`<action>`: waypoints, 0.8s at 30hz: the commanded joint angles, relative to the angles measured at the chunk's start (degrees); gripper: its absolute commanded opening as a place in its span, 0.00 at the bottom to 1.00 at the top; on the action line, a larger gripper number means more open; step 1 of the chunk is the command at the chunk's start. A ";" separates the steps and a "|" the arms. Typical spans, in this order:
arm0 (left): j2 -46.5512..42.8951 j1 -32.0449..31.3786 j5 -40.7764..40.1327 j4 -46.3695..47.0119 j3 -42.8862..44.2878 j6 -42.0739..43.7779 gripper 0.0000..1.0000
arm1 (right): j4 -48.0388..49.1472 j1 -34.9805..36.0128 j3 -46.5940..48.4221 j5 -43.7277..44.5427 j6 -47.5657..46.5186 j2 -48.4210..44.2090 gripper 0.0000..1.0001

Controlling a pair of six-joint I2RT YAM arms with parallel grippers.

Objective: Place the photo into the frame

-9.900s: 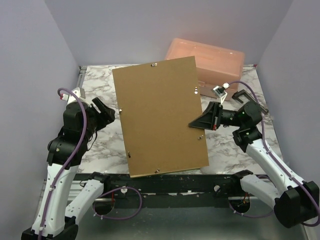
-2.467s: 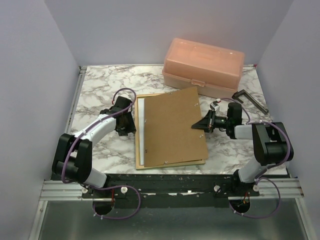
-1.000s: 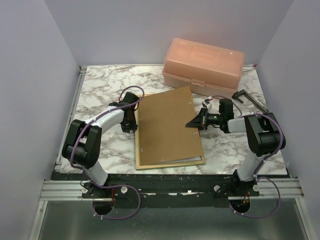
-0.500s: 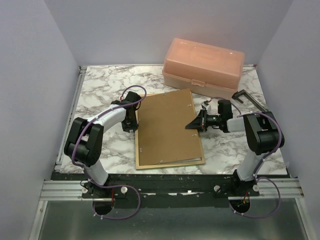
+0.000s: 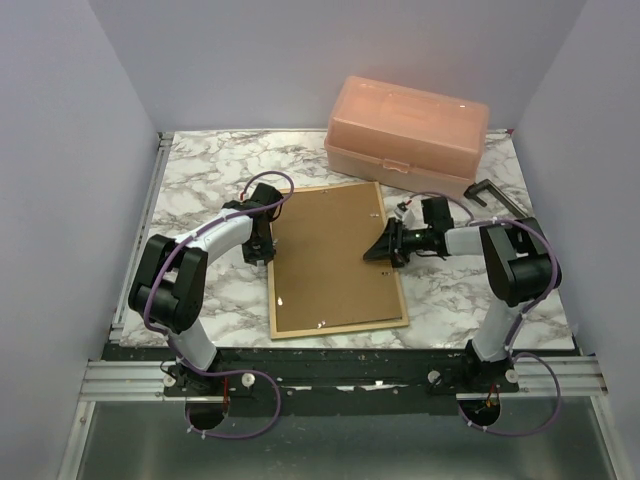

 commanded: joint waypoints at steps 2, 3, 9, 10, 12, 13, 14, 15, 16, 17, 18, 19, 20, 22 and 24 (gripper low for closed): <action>0.60 -0.74 0.47 0.66 1.46 0.02 0.28 | -11.41 2.79 3.57 9.27 -6.24 -0.61 0.64; 0.38 -0.78 0.55 0.68 1.28 -0.02 0.28 | -12.69 3.13 4.35 10.54 -7.12 -0.59 0.69; -6.62 -1.31 -0.51 -0.33 -0.32 -0.43 0.30 | -18.35 5.37 7.08 17.12 -8.88 -1.80 0.89; -7.98 -1.40 -0.78 -0.92 -0.38 -0.51 0.32 | -19.35 5.90 7.35 18.70 -9.07 -2.20 0.91; -10.80 -1.78 -1.41 -2.29 -0.19 -0.69 0.36 | -21.07 6.99 7.77 21.75 -9.27 -3.01 0.97; -12.37 -2.00 -1.78 -2.89 -0.07 -0.86 0.38 | -22.08 7.49 7.93 23.17 -9.26 -3.59 0.99; -13.59 -2.24 -2.06 -3.52 -0.04 -0.95 0.42 | -22.88 7.93 8.07 24.84 -9.33 -3.90 1.00; -14.95 -2.53 -2.17 -4.08 -0.02 -1.02 0.46 | -23.86 8.31 8.28 26.07 -9.31 -4.34 1.00; -16.06 -2.86 -2.40 -4.60 -0.04 -1.17 0.50 | -24.63 8.64 8.47 27.53 -9.30 -4.68 1.00; -17.29 -3.20 -2.52 -5.10 -0.01 -1.29 0.55 | -25.62 8.91 8.73 28.83 -9.31 -5.17 1.00; -18.52 -3.53 -2.48 -5.43 -0.11 -1.44 0.59 | -26.69 9.17 9.10 30.67 -9.42 -5.60 1.00; -19.66 -3.80 -2.31 -5.67 -0.38 -1.68 0.63 | -27.81 9.50 9.42 32.13 -9.47 -6.02 1.00; -21.04 -4.15 -1.98 -5.68 -0.77 -1.98 0.66 | -28.70 9.89 9.79 33.69 -9.65 -6.63 1.00; -23.89 -4.56 -0.60 -4.99 -1.94 -2.38 0.69 | -30.75 10.42 10.59 36.64 -9.79 -7.58 1.00; -26.32 -4.70 1.31 -3.83 -3.15 -2.84 0.71 | -32.77 10.74 11.57 38.61 -10.14 -8.27 1.00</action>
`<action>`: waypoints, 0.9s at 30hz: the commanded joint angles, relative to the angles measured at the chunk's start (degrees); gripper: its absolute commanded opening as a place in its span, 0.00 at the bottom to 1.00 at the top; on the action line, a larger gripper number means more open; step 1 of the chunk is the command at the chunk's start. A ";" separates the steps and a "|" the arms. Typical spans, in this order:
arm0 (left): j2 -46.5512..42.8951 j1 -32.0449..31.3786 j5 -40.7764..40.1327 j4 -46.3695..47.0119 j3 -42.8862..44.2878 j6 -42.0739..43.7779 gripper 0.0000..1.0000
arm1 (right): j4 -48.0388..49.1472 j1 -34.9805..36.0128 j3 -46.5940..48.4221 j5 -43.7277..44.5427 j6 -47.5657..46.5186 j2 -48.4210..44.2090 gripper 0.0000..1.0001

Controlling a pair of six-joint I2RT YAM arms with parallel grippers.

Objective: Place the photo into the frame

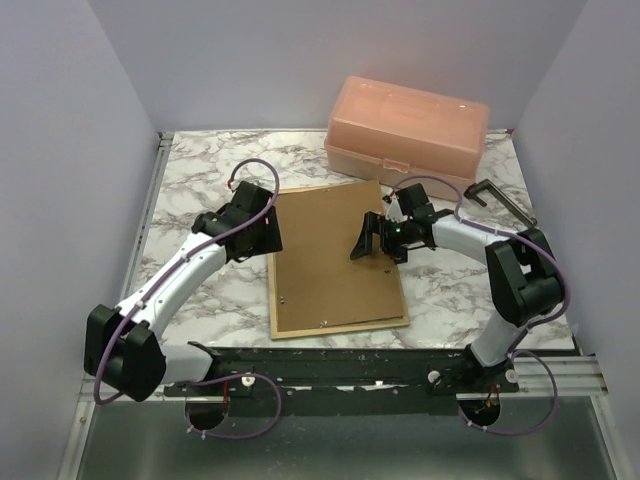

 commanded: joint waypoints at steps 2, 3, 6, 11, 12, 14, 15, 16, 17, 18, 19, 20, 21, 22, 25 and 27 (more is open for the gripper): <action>-6.66 -0.71 3.48 0.43 -3.02 -1.88 0.71 | -9.54 0.61 1.95 12.35 -2.60 -2.32 1.00; -7.52 -0.84 3.91 0.61 -3.36 -2.19 0.71 | -9.75 0.67 2.07 12.58 -2.66 -2.68 1.00; -9.08 -1.04 4.52 0.82 -4.25 -2.98 0.72 | -10.40 0.75 2.76 13.04 -2.81 -2.83 1.00; -9.28 -1.20 4.63 0.95 -5.41 -3.25 0.72 | -8.87 1.92 3.37 9.97 -2.89 -0.24 1.00; -8.99 -1.20 4.54 0.90 -5.62 -3.27 0.72 | -8.59 2.32 3.47 9.79 -2.84 0.37 1.00; -8.05 -1.20 4.29 0.87 -6.06 -3.49 0.72 | -8.36 3.33 3.96 10.04 -2.69 1.29 1.00; -7.51 -1.20 4.23 0.73 -6.23 -3.68 0.72 | -8.48 3.77 4.24 10.34 -2.73 1.60 1.00; -6.80 -1.16 4.18 0.78 -6.50 -3.87 0.72 | -8.73 4.09 4.75 10.79 -2.85 2.03 1.00; -6.21 -1.20 4.18 0.77 -6.65 -3.97 0.72 | -9.24 4.55 5.16 11.42 -2.98 2.43 1.00; -5.54 -1.19 4.17 0.81 -6.82 -4.10 0.72 | -9.89 5.09 5.78 12.14 -3.30 2.79 1.00; -5.02 -1.14 4.22 0.90 -6.94 -4.15 0.72 | -10.49 5.46 6.44 12.87 -3.48 3.21 1.00; -4.52 -1.20 4.13 1.06 -7.17 -4.23 0.72 | -11.26 5.88 7.05 13.71 -3.79 3.51 1.00; -4.18 -1.20 4.17 1.20 -7.35 -4.24 0.72 | -12.00 6.25 7.66 14.49 -4.13 3.91 1.00; -3.89 -1.19 4.12 1.34 -7.55 -4.31 0.72 | -12.97 6.55 8.35 15.49 -4.27 4.19 1.00; -3.42 -1.20 3.96 1.56 -8.08 -4.41 0.72 | -15.36 7.64 9.87 19.12 -4.73 4.63 1.00; -3.24 -1.18 3.83 1.61 -8.34 -4.42 0.72 | -16.84 8.24 10.55 21.42 -4.92 4.69 1.00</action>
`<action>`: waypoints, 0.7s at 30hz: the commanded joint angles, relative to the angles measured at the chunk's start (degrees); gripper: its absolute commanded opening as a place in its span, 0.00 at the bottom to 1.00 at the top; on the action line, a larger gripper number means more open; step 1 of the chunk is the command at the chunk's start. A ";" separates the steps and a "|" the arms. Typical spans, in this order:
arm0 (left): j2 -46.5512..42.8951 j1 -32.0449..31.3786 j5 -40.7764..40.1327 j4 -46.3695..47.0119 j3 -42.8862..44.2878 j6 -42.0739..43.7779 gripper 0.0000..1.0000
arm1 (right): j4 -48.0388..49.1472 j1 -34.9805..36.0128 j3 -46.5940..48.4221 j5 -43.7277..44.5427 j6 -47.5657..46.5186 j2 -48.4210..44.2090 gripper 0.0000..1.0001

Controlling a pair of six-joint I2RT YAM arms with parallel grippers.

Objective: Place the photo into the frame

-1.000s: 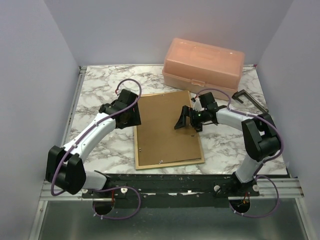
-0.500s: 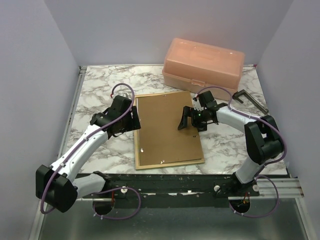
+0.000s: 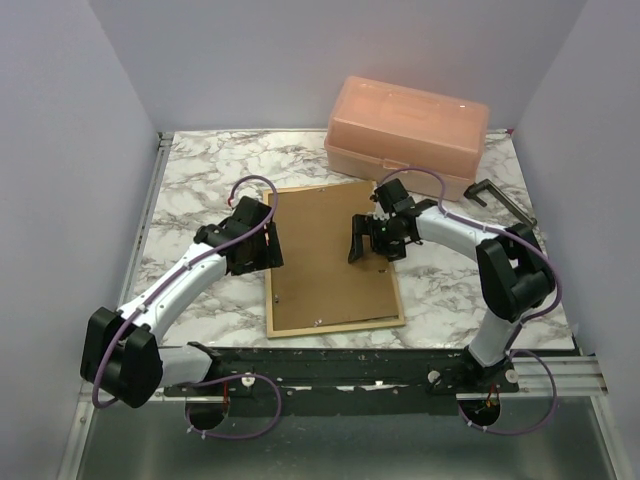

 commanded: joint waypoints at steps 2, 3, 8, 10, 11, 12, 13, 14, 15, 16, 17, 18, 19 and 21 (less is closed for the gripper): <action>0.51 -0.25 0.38 0.84 -1.20 -0.59 0.72 | -5.76 2.25 2.32 9.60 -1.99 2.16 1.00; 0.63 -0.28 0.37 0.84 -1.32 -0.59 0.72 | -6.41 2.46 2.63 10.52 -2.06 2.26 1.00; 0.71 -0.28 0.02 0.88 -2.16 -0.72 0.72 | -8.25 2.97 3.26 13.96 -1.39 1.96 1.00; 0.76 -0.29 -0.05 0.75 -2.58 -0.91 0.72 | -8.54 3.10 3.35 14.85 -1.11 1.35 1.00; 0.68 -0.29 -0.07 0.81 -2.80 -0.94 0.72 | -8.89 3.19 3.49 15.44 -0.89 1.10 1.00; 0.68 -0.29 -0.13 0.84 -2.95 -1.09 0.72 | -9.09 3.28 3.67 15.67 -0.92 0.67 1.00; 0.60 -0.29 -0.16 0.75 -3.08 -1.12 0.72 | -9.48 3.36 3.85 15.62 -0.86 0.53 1.00; 0.57 -0.29 -0.16 0.81 -3.17 -1.12 0.72 | -9.72 3.46 4.15 15.64 -0.88 0.25 1.00; 0.50 -0.24 -0.13 0.75 -3.26 -1.11 0.72 | -9.95 3.46 4.30 16.79 -0.93 0.04 1.00; 0.50 -0.28 -0.24 0.72 -3.29 -1.12 0.72 | -10.17 3.49 4.50 17.35 -0.89 -0.03 1.00; 0.50 -0.29 -0.37 0.52 -3.20 -1.12 0.72 | -10.35 3.52 4.59 17.64 -0.82 -0.36 1.00; 0.48 -0.29 -0.50 0.41 -3.19 -1.16 0.72 | -10.29 3.59 4.68 17.70 -0.84 -0.58 1.00; 0.50 -0.28 -0.58 0.32 -3.18 -1.13 0.72 | -10.04 3.59 4.59 17.64 -0.77 -0.86 1.00; 0.45 -0.24 -0.81 0.06 -3.18 -1.16 0.72 | -9.74 3.63 4.74 17.34 -1.01 -1.20 1.00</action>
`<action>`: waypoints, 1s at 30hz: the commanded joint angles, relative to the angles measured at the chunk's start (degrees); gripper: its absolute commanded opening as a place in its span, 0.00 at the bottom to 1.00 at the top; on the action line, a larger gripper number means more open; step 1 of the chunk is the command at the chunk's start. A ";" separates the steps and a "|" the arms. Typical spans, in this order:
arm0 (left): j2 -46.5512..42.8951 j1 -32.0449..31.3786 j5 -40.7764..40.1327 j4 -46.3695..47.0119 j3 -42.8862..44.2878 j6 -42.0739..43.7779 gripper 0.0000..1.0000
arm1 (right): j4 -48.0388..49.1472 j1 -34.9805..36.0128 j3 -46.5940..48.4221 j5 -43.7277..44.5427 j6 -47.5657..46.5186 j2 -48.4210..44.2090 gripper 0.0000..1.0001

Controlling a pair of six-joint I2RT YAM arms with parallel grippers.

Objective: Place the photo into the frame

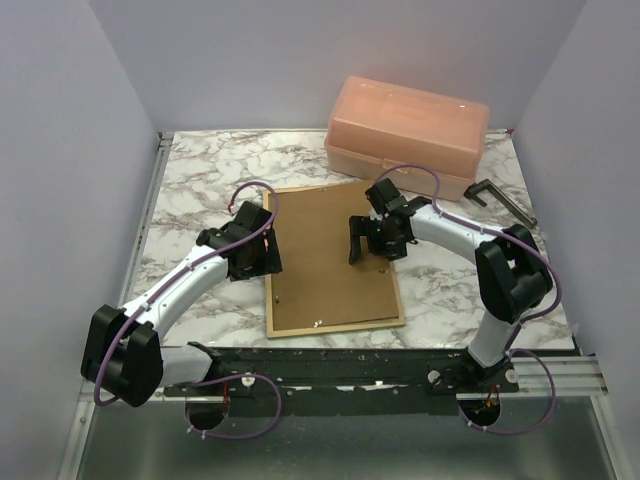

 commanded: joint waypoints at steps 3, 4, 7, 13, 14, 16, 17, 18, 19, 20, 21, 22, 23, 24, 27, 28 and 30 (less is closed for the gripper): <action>0.03 -0.37 -1.04 -0.41 -0.45 -0.72 0.72 | -4.27 0.75 2.45 7.15 -2.09 -0.37 1.00; 0.10 -0.36 -1.10 -0.43 -0.53 -0.72 0.72 | -4.78 0.98 3.09 7.50 -2.25 0.20 1.00; 0.39 -0.34 -1.14 -0.43 -0.62 -0.72 0.72 | -5.30 1.84 4.33 7.37 -2.96 1.73 1.00; 0.83 -0.62 -1.45 -0.78 -0.80 -0.81 0.72 | -7.30 3.56 5.83 10.06 -2.84 3.39 1.00; 1.03 -0.71 -1.52 -0.91 -0.76 -0.90 0.72 | -7.70 3.63 5.82 10.68 -2.67 3.32 1.00; 1.18 -1.06 -1.80 -1.18 -0.58 -1.12 0.72 | -8.67 3.83 5.82 12.42 -2.30 3.16 1.00; 1.39 -1.28 -1.91 -1.22 -0.49 -1.23 0.72 | -9.10 3.91 5.82 13.35 -2.17 2.99 1.00; 1.55 -1.45 -2.14 -1.30 -0.33 -1.33 0.72 | -9.45 3.94 5.74 14.18 -2.06 2.81 1.00; 1.74 -1.74 -2.27 -1.47 -0.15 -1.50 0.72 | -9.76 3.94 5.65 14.66 -1.99 2.62 1.00; 1.91 -1.97 -2.50 -1.44 0.02 -1.59 0.72 | -10.02 3.93 5.65 14.95 -1.92 2.53 1.00; 2.27 -2.25 -2.68 -1.32 0.19 -1.69 0.72 | -10.38 3.98 5.65 15.43 -1.73 2.40 1.00; 2.56 -2.43 -2.70 -1.31 0.32 -1.76 0.72 | -10.54 3.97 5.52 15.77 -1.58 2.31 1.00; 3.07 -2.69 -2.79 -1.46 0.58 -1.91 0.72 | -10.58 4.09 5.47 15.81 -1.55 2.27 1.00; 3.42 -3.10 -2.90 -1.50 0.83 -2.16 0.72 | -10.56 4.17 5.31 15.81 -1.47 2.31 1.00; 4.33 -4.68 -2.68 -0.84 1.75 -2.59 0.70 | -10.81 4.80 5.47 16.20 -1.26 2.85 1.00; 4.75 -5.40 -2.49 -0.50 2.17 -2.73 0.68 | -10.76 4.95 5.47 15.96 -1.23 3.11 1.00; 5.84 -6.61 -2.22 0.29 3.32 -3.09 0.64 | -10.54 5.30 5.47 15.74 -1.02 3.54 1.00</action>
